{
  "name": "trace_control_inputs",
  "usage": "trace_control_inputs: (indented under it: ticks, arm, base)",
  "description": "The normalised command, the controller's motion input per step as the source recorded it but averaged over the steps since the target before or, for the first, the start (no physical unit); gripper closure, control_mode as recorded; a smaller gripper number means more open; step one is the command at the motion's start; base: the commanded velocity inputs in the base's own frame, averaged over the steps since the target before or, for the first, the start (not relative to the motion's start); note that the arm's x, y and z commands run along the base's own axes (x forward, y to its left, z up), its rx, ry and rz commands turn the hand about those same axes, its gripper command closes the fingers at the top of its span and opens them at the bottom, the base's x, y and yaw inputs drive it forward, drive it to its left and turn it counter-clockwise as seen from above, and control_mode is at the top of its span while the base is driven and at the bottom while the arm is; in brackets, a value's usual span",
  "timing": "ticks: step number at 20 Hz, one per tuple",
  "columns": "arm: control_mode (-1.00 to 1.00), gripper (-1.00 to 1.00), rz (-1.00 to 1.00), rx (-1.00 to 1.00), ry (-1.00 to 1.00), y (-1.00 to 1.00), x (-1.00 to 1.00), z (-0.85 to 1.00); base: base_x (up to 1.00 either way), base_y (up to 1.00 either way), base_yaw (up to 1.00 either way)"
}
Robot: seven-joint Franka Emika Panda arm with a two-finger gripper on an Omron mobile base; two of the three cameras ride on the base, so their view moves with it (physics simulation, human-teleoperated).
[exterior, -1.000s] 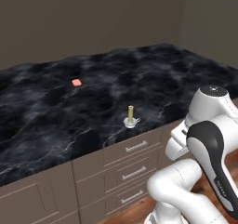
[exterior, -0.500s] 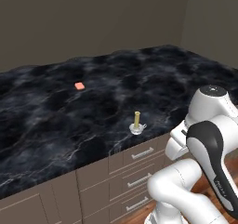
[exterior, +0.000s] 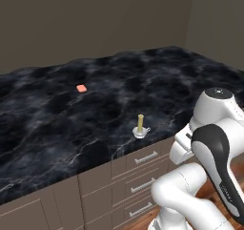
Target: Pick the candle and jar from the dining table and place them in the open cabinet. Close the cabinet after placing the objects.
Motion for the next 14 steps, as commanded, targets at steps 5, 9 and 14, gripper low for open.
trace_control_inputs:
  ticks: [5,9,14]
  arm:
    - [-1.00,-1.00,0.00,0.00,0.00,0.00,0.00,0.00]
    - [-1.00,-1.00,0.00,0.00,0.00,0.00,0.14,0.00]
    - [-1.00,-1.00,0.00,0.01,-0.05,0.00,0.19,0.00]
  base:
    - [0.00,0.00,0.00]
    - [0.00,0.00,0.00]
    - [0.00,0.00,0.00]
